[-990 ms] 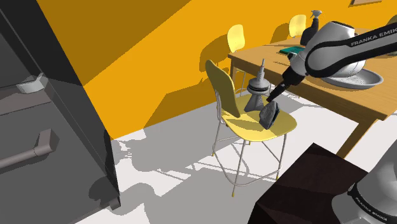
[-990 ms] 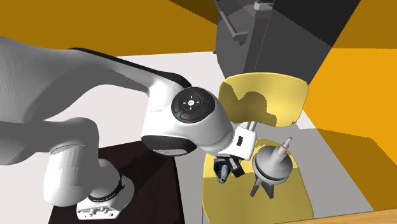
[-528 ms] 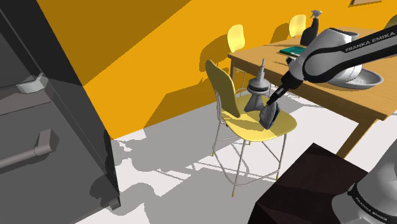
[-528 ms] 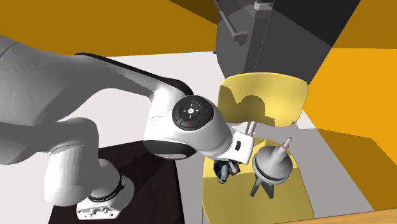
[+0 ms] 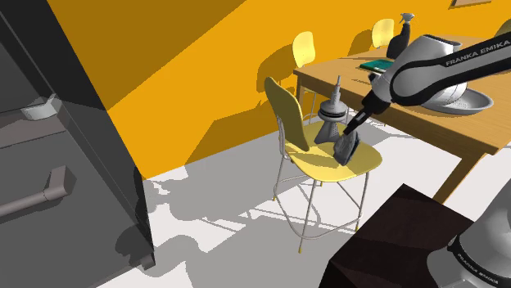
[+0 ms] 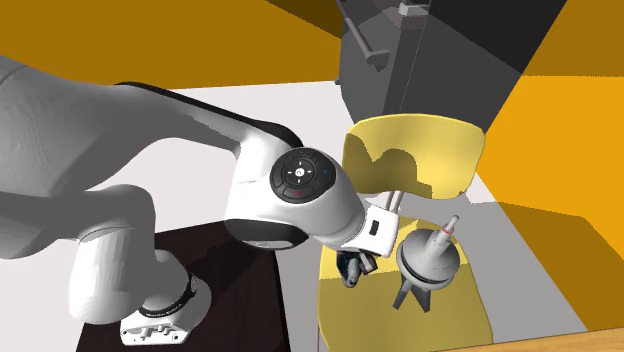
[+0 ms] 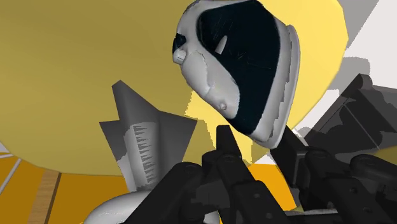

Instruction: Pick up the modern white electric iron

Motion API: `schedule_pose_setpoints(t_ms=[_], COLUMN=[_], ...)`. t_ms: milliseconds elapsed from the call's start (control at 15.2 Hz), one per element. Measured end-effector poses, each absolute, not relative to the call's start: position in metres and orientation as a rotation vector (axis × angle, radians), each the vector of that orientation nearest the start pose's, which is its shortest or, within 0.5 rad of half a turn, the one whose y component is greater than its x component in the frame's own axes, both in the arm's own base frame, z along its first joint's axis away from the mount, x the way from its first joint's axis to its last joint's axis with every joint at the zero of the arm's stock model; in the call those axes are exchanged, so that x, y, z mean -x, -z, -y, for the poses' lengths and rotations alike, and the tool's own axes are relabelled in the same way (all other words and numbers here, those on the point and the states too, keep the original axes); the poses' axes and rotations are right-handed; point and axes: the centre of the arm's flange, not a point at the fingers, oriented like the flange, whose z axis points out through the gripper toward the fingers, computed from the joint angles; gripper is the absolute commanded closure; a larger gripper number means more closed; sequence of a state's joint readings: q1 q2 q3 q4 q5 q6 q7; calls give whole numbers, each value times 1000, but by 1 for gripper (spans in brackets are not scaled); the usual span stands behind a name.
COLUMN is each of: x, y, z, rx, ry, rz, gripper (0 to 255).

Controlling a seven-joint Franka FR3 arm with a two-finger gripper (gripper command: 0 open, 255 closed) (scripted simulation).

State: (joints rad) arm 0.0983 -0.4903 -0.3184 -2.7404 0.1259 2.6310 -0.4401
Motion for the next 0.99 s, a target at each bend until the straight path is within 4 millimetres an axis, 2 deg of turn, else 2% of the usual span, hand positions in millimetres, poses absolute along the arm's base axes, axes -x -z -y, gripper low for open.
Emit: schedule_pose_setpoints(t_ms=[990], x=[-388], y=[-470], z=[85], rx=[2967], ry=[608], rz=[192], gripper=[255])
